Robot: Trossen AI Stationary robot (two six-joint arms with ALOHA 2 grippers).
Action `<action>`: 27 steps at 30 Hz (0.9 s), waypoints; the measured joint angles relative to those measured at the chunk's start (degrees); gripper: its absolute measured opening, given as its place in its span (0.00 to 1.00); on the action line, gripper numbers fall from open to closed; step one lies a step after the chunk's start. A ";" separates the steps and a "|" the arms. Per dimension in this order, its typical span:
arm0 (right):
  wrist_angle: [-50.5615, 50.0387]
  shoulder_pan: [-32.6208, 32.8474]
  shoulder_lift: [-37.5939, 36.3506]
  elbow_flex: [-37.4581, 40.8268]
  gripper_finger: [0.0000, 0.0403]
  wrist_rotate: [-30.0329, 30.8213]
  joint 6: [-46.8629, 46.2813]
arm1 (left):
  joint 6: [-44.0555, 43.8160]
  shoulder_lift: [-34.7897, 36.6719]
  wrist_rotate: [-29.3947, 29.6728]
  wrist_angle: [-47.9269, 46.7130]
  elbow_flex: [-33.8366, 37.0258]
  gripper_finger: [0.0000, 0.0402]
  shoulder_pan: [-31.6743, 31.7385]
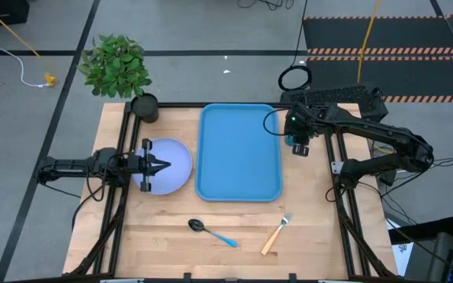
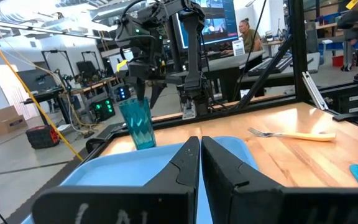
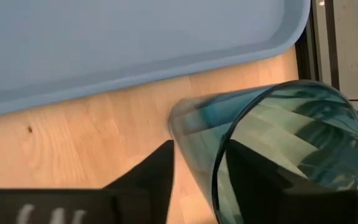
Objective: Pick and place plate/cup/fork/spoon on tray
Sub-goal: Put the blue glass on the blue serving tray
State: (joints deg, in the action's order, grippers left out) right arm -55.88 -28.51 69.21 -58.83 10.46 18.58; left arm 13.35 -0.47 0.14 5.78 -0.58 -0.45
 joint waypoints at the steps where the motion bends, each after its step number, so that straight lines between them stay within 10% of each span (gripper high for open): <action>1: 0.10 0.00 0.00 0.00 0.26 0.01 -0.42 | 0.00 0.00 0.00 0.00 0.00 0.05 0.00; 8: -0.21 0.61 0.02 -2.15 0.02 0.11 -2.25 | -0.03 0.00 0.00 0.00 0.00 0.05 0.00; 27: 8.64 3.89 2.69 -12.57 0.00 2.91 1.05 | 0.08 0.00 0.00 0.00 0.00 0.05 0.00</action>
State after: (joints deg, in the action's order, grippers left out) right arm -47.24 -24.62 71.90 -71.40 13.36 19.63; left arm 13.43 -0.47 0.14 5.78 -0.58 -0.45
